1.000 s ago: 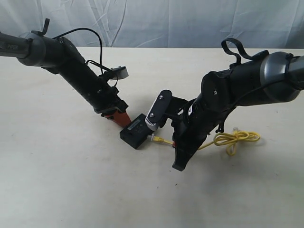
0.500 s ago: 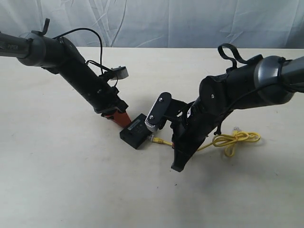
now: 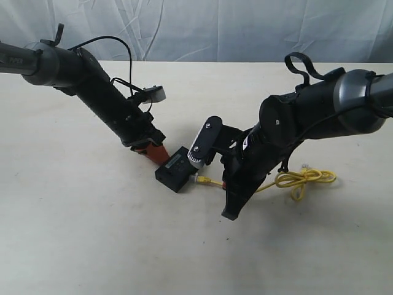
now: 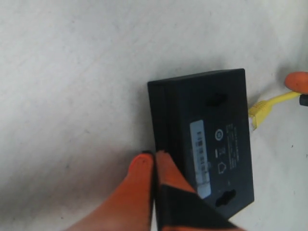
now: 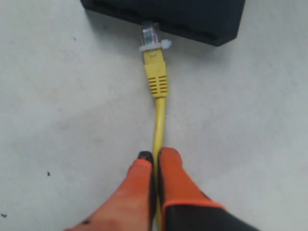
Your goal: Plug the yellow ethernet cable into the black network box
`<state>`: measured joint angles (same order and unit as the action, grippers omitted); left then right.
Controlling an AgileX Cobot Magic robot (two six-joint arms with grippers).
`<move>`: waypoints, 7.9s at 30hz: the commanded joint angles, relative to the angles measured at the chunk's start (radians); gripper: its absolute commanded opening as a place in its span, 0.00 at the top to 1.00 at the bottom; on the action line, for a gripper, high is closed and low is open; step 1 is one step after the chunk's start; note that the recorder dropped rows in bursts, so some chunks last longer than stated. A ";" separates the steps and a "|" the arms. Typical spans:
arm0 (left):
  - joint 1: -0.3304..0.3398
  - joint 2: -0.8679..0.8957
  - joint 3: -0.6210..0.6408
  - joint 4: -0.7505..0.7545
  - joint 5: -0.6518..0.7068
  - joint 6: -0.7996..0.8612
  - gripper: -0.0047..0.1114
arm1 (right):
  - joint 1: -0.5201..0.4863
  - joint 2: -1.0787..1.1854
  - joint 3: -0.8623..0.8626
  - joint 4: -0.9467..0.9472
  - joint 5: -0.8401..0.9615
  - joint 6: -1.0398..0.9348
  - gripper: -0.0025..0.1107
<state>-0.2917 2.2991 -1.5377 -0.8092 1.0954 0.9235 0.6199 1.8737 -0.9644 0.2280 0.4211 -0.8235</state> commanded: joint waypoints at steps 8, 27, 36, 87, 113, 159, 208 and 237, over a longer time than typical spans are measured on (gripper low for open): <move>0.000 0.003 0.002 -0.004 0.007 0.003 0.96 | 0.000 -0.011 0.004 -0.010 -0.008 0.000 0.98; 0.000 0.003 0.002 -0.004 0.007 0.003 0.96 | 0.000 -0.011 0.004 0.007 -0.031 0.004 0.98; 0.000 0.003 0.002 -0.006 0.011 -0.047 0.96 | 0.000 -0.011 0.004 0.161 -0.012 0.016 0.98; 0.003 0.003 0.002 0.055 -0.019 -0.157 0.96 | 0.000 -0.011 0.004 0.142 -0.016 0.124 0.98; 0.003 0.003 0.002 0.042 0.009 -0.131 0.96 | 0.000 0.039 0.004 0.349 -0.108 -0.049 0.98; -0.018 0.003 0.002 0.043 0.002 -0.131 0.96 | 0.000 -0.030 0.002 0.398 -0.117 -0.057 0.98; 0.114 -0.596 0.231 0.467 -0.307 -0.550 0.96 | -0.294 -0.366 0.002 0.357 0.204 0.332 0.98; 0.114 -1.843 0.802 0.632 -0.670 -0.555 0.96 | -0.449 -1.785 0.493 0.228 0.064 0.423 0.98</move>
<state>-0.1791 0.4655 -0.7419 -0.1845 0.4218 0.3747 0.1775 0.1215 -0.4769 0.4542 0.4884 -0.4014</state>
